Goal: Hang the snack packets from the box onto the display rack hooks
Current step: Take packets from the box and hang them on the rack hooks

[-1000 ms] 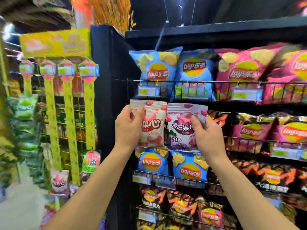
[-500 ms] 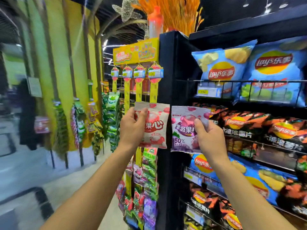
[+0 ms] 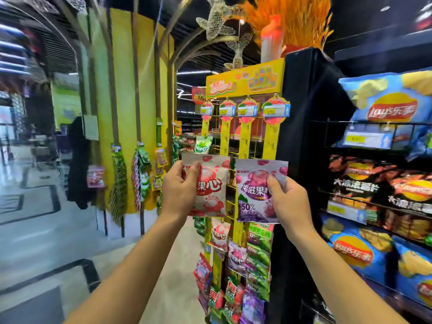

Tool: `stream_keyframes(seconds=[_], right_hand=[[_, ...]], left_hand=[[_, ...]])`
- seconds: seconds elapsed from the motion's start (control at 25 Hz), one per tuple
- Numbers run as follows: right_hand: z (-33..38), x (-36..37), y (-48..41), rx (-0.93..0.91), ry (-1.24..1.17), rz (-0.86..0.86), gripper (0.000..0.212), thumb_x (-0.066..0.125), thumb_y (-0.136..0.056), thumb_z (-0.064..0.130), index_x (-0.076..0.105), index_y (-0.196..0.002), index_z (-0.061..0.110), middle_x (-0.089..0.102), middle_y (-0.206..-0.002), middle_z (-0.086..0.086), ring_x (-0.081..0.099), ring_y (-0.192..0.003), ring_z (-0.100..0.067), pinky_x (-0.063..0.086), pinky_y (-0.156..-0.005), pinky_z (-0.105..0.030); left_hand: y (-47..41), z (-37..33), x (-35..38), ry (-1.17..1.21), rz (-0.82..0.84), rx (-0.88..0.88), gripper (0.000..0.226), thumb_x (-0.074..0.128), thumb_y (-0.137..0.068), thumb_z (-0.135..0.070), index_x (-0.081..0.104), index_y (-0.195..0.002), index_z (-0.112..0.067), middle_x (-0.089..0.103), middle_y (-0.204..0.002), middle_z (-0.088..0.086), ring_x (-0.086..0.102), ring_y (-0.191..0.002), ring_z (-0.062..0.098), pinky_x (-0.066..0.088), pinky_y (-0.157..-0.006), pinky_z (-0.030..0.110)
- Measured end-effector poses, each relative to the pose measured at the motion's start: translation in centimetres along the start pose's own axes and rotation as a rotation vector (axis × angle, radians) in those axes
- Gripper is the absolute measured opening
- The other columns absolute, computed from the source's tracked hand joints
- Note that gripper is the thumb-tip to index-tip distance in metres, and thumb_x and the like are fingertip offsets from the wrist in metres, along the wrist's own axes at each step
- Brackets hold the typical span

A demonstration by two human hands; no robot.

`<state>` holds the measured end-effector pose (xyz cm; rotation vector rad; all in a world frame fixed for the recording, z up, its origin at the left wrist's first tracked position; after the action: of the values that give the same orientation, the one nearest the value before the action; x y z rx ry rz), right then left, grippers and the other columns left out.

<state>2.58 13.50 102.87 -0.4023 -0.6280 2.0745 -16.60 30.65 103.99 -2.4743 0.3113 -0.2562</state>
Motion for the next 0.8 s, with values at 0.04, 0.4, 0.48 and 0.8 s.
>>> stream_keyframes(seconds=[0.04,0.4,0.48,0.8], right_hand=[[-0.2,1.8,0.0,0.006,0.017,0.001,0.019,0.055,-0.103,0.033,0.071,-0.100,0.024,0.069,-0.066,0.003,0.064,-0.058,-0.018,0.052,-0.057,-0.037],[-2.3,15.1,1.0,0.045,0.096,-0.093,0.022,0.054,-0.103,0.035,0.068,-0.094,0.021,0.055,-0.058,0.004,0.049,-0.043,-0.005,0.041,-0.044,-0.022],[-2.9,16.6,0.7,0.036,0.113,-0.108,0.023,0.054,-0.102,0.037,0.069,-0.098,0.020,0.061,-0.063,0.001,0.050,-0.043,-0.004,0.042,-0.044,-0.024],[-6.6,22.4,-1.8,0.051,0.157,-0.117,0.023,0.055,-0.102,0.032,0.069,-0.097,0.015,0.062,-0.069,-0.006,0.059,-0.041,-0.001,0.044,-0.041,-0.016]], left_hand=[[-0.9,1.0,-1.4,-0.006,-0.003,-0.005,0.028,0.063,-0.104,-0.031,0.056,-0.081,-0.018,0.071,-0.081,0.007,0.073,-0.073,0.013,0.059,-0.056,0.028],[-7.6,9.0,-10.0,-0.037,0.083,-0.014,0.027,0.063,-0.104,-0.031,0.062,-0.088,-0.008,0.073,-0.080,0.005,0.071,-0.070,0.009,0.057,-0.062,0.043],[-8.4,10.1,-11.0,-0.017,0.091,-0.029,0.024,0.062,-0.104,-0.027,0.060,-0.086,-0.012,0.071,-0.077,-0.001,0.068,-0.064,-0.002,0.054,-0.053,0.026],[-12.7,16.7,-11.5,0.021,0.147,-0.112,0.017,0.059,-0.106,-0.031,0.060,-0.090,-0.026,0.076,-0.087,-0.003,0.076,-0.076,0.006,0.062,-0.062,0.028]])
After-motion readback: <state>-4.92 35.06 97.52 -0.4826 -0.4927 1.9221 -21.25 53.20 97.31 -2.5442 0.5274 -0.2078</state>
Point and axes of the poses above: each hand's wrist, its own y-axis away from the middle knuckle, its own x-axis out of the palm, z = x × y, the point moved 6 cm from there along -y, towards the middle knuckle
